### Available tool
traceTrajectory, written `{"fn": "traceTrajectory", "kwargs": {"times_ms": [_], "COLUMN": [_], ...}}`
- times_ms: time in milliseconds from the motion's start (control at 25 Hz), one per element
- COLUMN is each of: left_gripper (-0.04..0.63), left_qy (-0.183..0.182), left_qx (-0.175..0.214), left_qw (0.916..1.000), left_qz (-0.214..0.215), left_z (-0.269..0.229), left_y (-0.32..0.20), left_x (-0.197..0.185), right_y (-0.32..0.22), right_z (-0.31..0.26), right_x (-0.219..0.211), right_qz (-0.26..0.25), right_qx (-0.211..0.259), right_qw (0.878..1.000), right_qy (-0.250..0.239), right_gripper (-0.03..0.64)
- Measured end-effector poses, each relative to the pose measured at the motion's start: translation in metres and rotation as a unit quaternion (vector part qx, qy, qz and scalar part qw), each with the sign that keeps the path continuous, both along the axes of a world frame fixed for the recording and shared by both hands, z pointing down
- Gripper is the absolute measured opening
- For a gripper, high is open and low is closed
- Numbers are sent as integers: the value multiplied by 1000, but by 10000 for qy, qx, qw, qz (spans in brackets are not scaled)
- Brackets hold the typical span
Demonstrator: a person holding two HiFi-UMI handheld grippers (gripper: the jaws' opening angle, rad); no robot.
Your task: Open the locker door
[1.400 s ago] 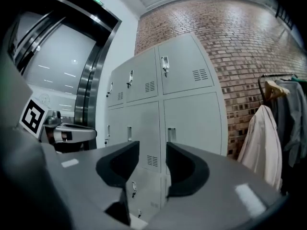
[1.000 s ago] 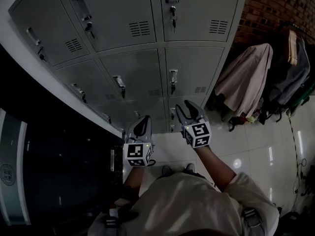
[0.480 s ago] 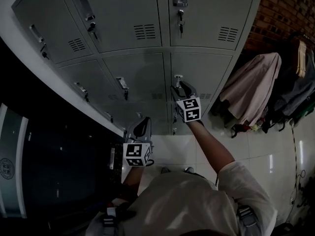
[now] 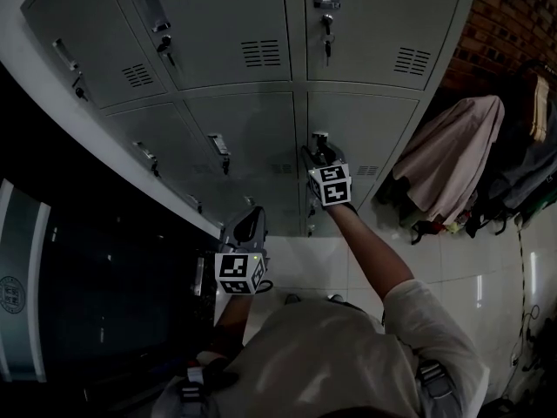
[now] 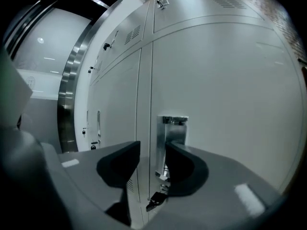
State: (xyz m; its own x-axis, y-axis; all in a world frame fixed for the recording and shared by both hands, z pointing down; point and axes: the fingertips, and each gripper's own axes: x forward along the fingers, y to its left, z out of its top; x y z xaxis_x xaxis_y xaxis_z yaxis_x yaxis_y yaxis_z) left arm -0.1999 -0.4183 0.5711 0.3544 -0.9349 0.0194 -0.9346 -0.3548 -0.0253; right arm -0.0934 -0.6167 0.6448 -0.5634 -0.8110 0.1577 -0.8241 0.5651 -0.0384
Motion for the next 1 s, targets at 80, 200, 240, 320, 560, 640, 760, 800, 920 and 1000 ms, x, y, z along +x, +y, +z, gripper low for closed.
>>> {"fn": "traceTrajectory", "kwargs": {"times_ms": [80,200,240,320,560,640,760,800,920,1000], "left_gripper": [58,58,58,58,58,58,58,58,58,58], "left_qy": [14,38,36,3,0,-1,17,28,50,73], "left_qx": [3,-29,-43,-64,-21,-23,-58,-74,-108,-119], "left_qw": [10000,10000,10000,10000,9999,9999,9998,9997,9996,9995], "left_qz": [-22,-33,-33,-26,116,160,212,226,260,276], "left_z": [1,7,9,13,11,12,17,18,22,24], "left_y": [-2,-4,-4,-5,-8,-9,-9,-9,-9,-9], "left_x": [-3,-4,-4,-4,8,11,14,15,16,17], "right_y": [-3,-3,-2,-2,8,13,23,27,41,51], "right_z": [1,-1,0,2,-1,-1,-3,-3,-1,-1], "right_x": [-2,-2,-2,0,4,5,8,10,14,18], "right_qz": [37,47,30,33,75,55,40,44,51,64], "right_qx": [-25,2,-5,-37,50,102,234,276,401,431], "right_qw": [10000,9999,9999,9999,9999,9999,9997,9996,9992,9990], "right_qy": [-47,-135,-158,-144,-99,-102,-74,-66,-24,-22], "right_gripper": [156,156,156,131,110,110,110,102,103,106]}}
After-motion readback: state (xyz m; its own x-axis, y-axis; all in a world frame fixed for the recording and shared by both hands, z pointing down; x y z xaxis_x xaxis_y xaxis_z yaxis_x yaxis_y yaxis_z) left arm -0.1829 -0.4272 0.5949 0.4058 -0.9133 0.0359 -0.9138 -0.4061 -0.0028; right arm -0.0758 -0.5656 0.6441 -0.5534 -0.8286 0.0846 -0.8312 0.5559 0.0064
